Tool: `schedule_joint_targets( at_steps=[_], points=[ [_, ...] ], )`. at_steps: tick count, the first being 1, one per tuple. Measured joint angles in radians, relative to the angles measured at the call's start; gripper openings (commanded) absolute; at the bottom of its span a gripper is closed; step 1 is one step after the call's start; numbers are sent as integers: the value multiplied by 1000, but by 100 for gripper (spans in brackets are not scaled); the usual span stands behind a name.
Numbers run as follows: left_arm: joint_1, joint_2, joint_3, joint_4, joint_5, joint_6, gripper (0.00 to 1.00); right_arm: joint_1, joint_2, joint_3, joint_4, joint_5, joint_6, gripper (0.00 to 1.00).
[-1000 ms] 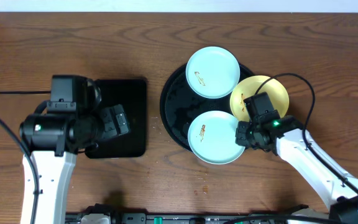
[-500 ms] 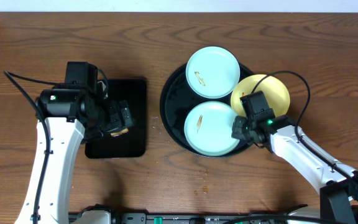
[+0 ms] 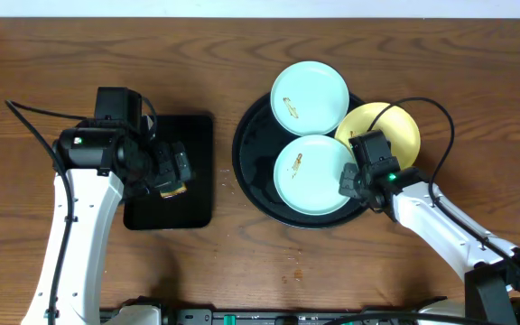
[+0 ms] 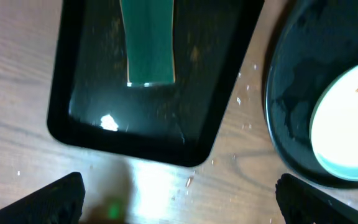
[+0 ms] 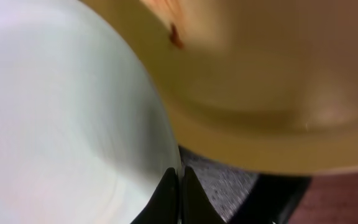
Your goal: Clean dirty plates on tray and stack at the side
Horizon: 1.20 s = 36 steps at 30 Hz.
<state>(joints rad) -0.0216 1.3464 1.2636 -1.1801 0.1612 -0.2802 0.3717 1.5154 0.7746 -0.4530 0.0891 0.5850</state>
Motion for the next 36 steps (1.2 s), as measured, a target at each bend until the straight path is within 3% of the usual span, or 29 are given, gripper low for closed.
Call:
schedule_joint_targets(
  at_steps=[11,26,36],
  points=[
    [0,1,-60,89,-11,0,98,1,0,-26,-14,-49,-3,11],
    [0,1,-60,86,-11,0,98,1,0,-27,-2,-168,-78,9],
    [0,1,-60,90,-11,0,98,1,0,-27,-6,-71,-80,10]
  ],
)
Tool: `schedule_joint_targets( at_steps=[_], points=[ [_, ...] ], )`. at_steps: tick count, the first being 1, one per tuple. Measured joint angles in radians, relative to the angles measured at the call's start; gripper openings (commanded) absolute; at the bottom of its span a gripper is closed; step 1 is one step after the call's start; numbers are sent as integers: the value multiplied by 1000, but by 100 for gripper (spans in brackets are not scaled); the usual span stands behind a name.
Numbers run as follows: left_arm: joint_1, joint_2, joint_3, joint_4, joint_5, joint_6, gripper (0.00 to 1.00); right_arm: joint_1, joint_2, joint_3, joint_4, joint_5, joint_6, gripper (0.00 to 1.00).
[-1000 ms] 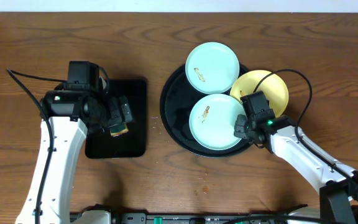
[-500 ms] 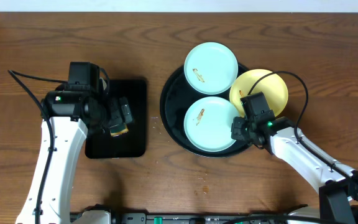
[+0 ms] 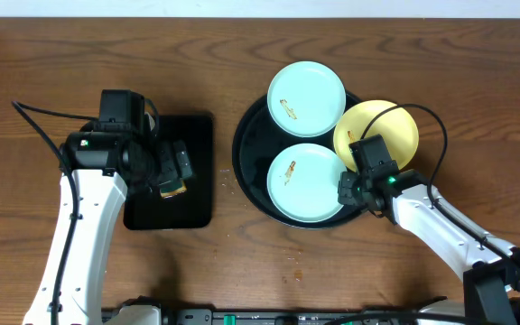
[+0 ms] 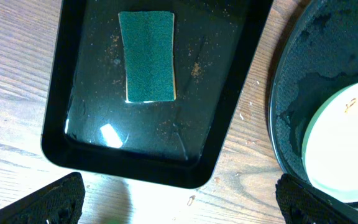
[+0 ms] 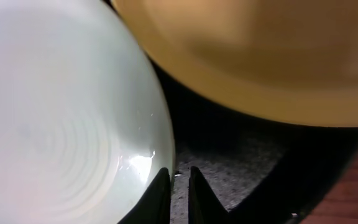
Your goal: Clean dirty plates on tray and stack at the side
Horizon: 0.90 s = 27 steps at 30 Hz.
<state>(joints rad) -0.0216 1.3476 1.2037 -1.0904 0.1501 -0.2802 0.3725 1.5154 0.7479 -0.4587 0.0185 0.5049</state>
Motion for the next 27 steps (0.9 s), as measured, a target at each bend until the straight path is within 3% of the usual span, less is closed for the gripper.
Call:
schedule_joint_targets(
  at_steps=[8,14,27],
  points=[
    [0,0,-50,87,-15,0,98,0,0,-18,19,27,-2,4],
    [0,0,-145,187,-76,-5,96,0,0,-31,34,31,-2,5],
    [0,1,-443,560,-105,-13,93,0,0,-38,45,42,-5,10]
  ],
)
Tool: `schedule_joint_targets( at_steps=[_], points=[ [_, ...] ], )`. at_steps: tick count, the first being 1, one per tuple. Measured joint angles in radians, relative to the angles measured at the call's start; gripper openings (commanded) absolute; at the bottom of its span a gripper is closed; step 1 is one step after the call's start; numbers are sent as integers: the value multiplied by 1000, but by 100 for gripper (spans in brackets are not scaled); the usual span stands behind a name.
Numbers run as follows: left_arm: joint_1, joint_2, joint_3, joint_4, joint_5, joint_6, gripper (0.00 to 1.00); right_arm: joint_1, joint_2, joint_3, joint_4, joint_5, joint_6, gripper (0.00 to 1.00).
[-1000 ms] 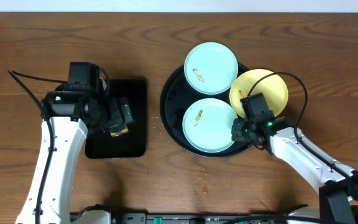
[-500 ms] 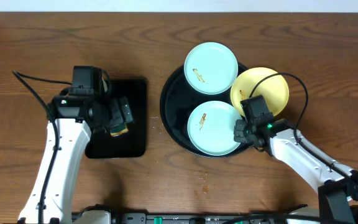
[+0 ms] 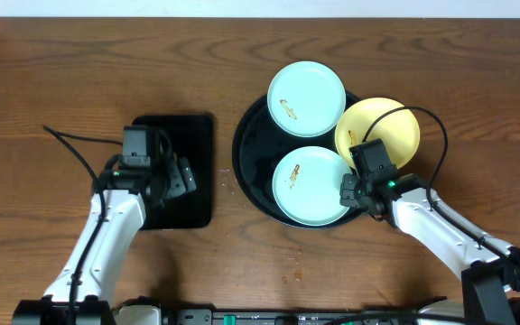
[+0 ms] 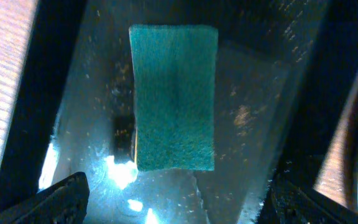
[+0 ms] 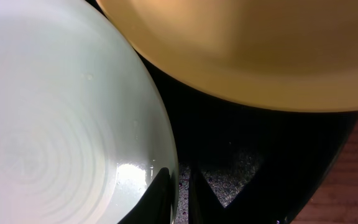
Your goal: Clean dirty plates on tray and stack at the side
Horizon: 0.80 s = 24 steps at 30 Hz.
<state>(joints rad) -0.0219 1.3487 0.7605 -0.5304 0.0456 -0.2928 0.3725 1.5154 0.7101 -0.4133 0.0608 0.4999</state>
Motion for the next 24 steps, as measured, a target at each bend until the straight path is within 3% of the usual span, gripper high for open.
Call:
schedule_joint_targets(
  at_steps=[11,14,17,19,24],
  points=[
    [0,67,-43,47,0,0,90,0,0,-1,0,0,0,11],
    [0,77,-7,-2,0,-5,79,0,0,-2,1,0,0,11],
    [0,78,76,-48,0,-5,74,0,0,-4,2,0,0,13],
    [0,78,129,-46,0,-4,64,0,0,-5,3,0,0,13],
    [-1,80,154,-18,0,-5,57,0,0,-5,4,0,0,13]
  ],
)
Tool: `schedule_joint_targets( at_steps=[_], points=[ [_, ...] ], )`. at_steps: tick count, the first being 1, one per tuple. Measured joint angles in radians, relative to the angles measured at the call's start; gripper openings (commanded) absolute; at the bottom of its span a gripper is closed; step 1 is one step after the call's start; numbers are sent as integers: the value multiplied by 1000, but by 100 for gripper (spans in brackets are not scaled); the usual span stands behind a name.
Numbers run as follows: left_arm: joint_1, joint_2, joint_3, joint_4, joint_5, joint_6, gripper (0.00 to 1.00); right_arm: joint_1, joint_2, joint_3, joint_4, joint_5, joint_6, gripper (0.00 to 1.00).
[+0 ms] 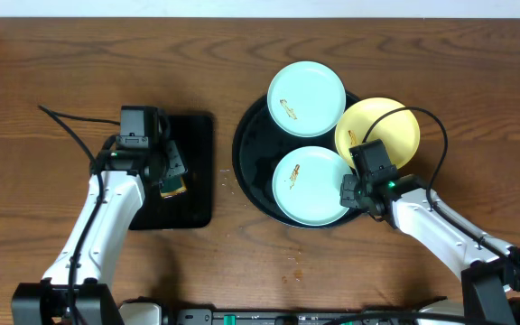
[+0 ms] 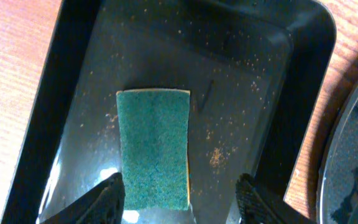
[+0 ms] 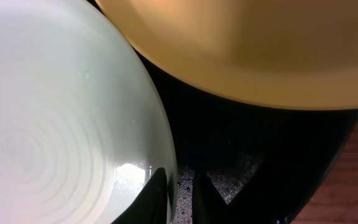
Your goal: Clean dirty plates on tray and stack at the side
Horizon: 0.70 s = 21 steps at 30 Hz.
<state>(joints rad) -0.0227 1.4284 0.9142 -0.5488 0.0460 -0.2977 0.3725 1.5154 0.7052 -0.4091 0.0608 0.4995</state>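
Observation:
A green sponge (image 2: 154,149) lies flat in the black rectangular tray (image 2: 291,93) on the left. My left gripper (image 2: 182,200) hangs open just over it, one finger at the sponge's left edge, the other well to its right. On the round black tray (image 1: 251,153) sit a far light blue plate (image 1: 307,86) with a brown smear, a near light blue plate (image 1: 301,185) with a smear, and a yellow plate (image 1: 391,126). My right gripper (image 3: 180,193) is shut on the near plate's right rim (image 3: 166,162).
The yellow plate (image 3: 260,50) overhangs the round tray's right edge, close above my right gripper. Crumbs (image 1: 292,262) lie on the wooden table in front of the round tray. The left arm's cable (image 1: 70,126) trails off to the left of the rectangular tray.
My left gripper has pulled back from the sponge and its jaws stand narrower, still open. The left arm sits farther back over the rectangular tray. The right gripper and plates are unchanged.
At first my left gripper hung open high over the rectangular tray and my right fingers met at the near plate's rim. Then the near plate lay slightly left, rim between the fingers. Later the left gripper was close above the sponge; now it is a little higher.

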Motion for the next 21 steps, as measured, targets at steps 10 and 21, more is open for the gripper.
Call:
schedule_joint_targets(
  at_steps=[10,21],
  points=[
    [0,146,-13,59,-17,-3,47,0,0,0,0,0,0,14],
    [-1,163,-22,55,-61,2,47,0,0,0,1,0,0,14]
  ],
)
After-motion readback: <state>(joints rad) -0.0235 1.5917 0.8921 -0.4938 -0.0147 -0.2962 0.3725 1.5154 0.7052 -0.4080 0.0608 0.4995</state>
